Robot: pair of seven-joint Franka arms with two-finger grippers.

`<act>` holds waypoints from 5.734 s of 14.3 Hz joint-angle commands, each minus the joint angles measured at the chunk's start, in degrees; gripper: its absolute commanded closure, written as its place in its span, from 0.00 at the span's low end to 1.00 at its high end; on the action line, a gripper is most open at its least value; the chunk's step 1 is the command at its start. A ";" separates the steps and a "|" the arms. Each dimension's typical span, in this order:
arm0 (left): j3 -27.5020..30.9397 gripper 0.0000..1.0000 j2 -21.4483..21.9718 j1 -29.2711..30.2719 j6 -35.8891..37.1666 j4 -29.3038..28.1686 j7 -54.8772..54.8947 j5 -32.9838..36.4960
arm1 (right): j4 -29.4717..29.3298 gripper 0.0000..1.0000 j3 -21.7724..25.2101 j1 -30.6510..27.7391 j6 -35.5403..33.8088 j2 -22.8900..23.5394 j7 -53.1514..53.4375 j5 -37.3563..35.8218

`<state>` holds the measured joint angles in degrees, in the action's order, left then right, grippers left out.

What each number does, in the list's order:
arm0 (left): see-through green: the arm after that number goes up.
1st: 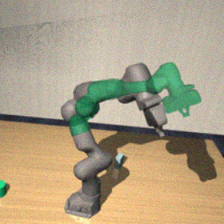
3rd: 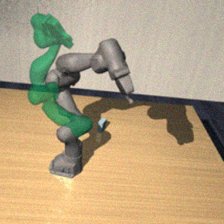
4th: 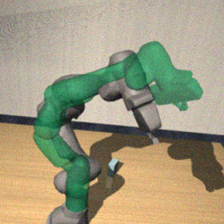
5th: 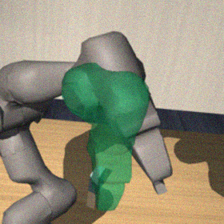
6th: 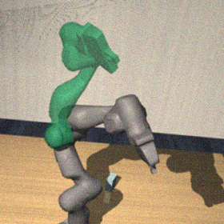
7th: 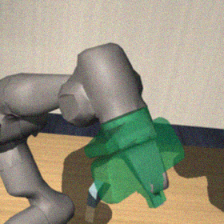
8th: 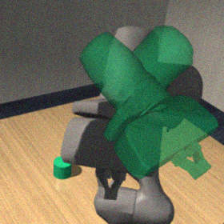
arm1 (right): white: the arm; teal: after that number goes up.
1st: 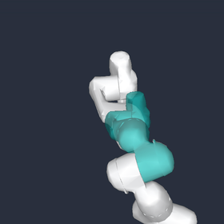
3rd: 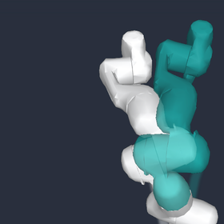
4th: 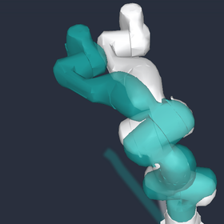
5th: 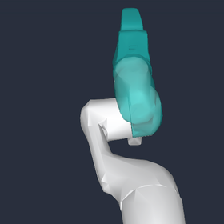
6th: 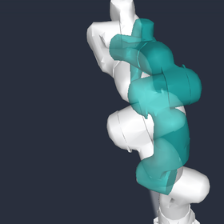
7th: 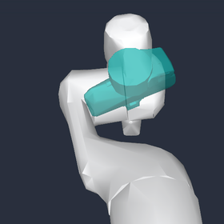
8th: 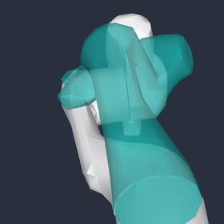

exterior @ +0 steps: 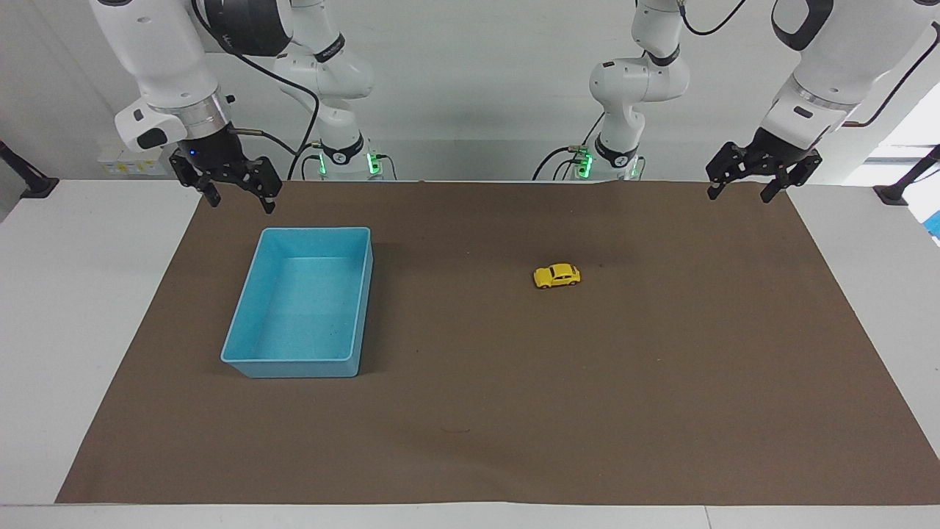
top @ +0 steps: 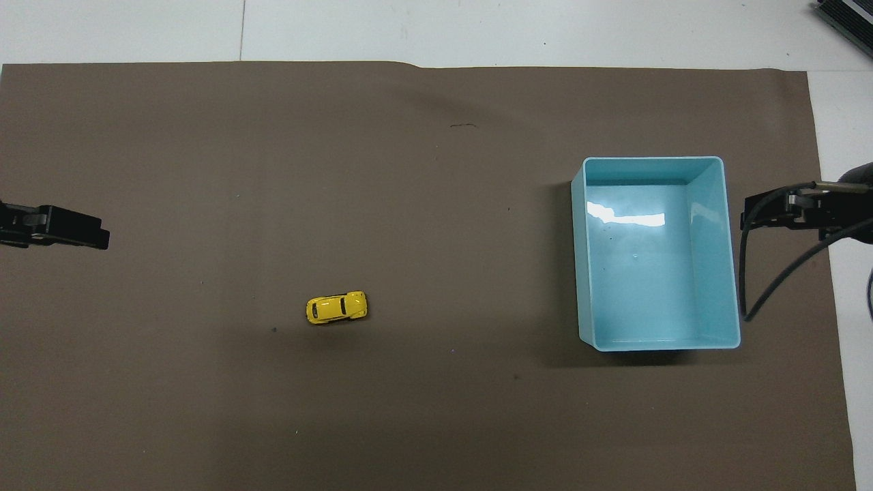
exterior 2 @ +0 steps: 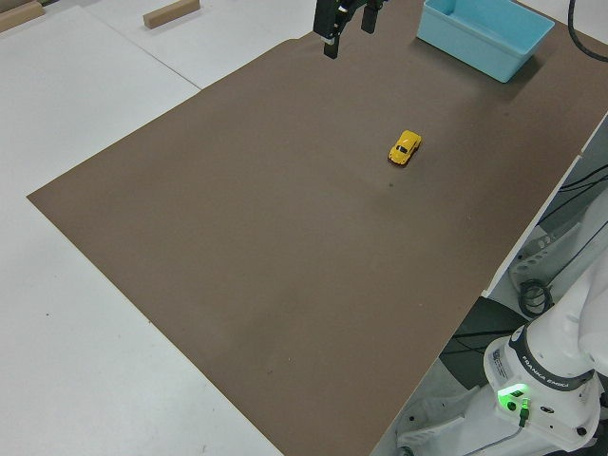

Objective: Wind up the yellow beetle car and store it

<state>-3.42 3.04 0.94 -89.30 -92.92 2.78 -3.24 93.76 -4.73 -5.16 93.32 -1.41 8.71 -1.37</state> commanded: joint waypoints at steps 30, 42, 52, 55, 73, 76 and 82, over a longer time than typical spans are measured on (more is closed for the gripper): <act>0.70 0.00 -1.63 -12.99 -20.80 -16.49 -109.00 -4.32 | 0.37 0.00 -0.36 -0.73 0.11 -0.34 -0.98 0.40; 0.70 0.00 -5.68 -21.67 -41.63 -32.57 -133.47 -4.49 | 0.37 0.00 -0.37 -0.73 0.11 -0.26 -0.98 0.40; 0.70 0.00 -6.47 -27.93 -52.29 -40.76 -134.70 -4.41 | 0.37 0.00 -0.37 -0.73 0.11 -0.34 -0.98 0.40; 0.79 0.14 -6.29 -27.84 -52.03 -41.38 -134.61 -4.41 | 0.37 0.00 -0.37 -0.73 0.11 -0.26 -0.98 0.40; 0.96 1.00 -4.45 -14.14 -51.85 -47.09 -116.52 -4.41 | 0.37 0.00 -0.28 -0.73 0.11 -0.34 -0.98 0.40; 1.05 1.00 -4.27 -9.40 -51.85 -47.79 -110.81 -4.32 | 0.37 0.00 -0.28 -0.73 0.20 -0.26 -0.98 0.40; 1.32 0.79 -4.36 -7.27 -51.85 -47.80 -109.48 -3.79 | 0.37 0.00 -0.36 -0.73 0.11 -0.34 -0.98 0.40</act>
<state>-2.90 1.35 -9.59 -137.83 -139.81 -109.47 -8.99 93.76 -4.73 -5.16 93.31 -1.41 8.71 -1.37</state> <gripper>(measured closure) 0.537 0.000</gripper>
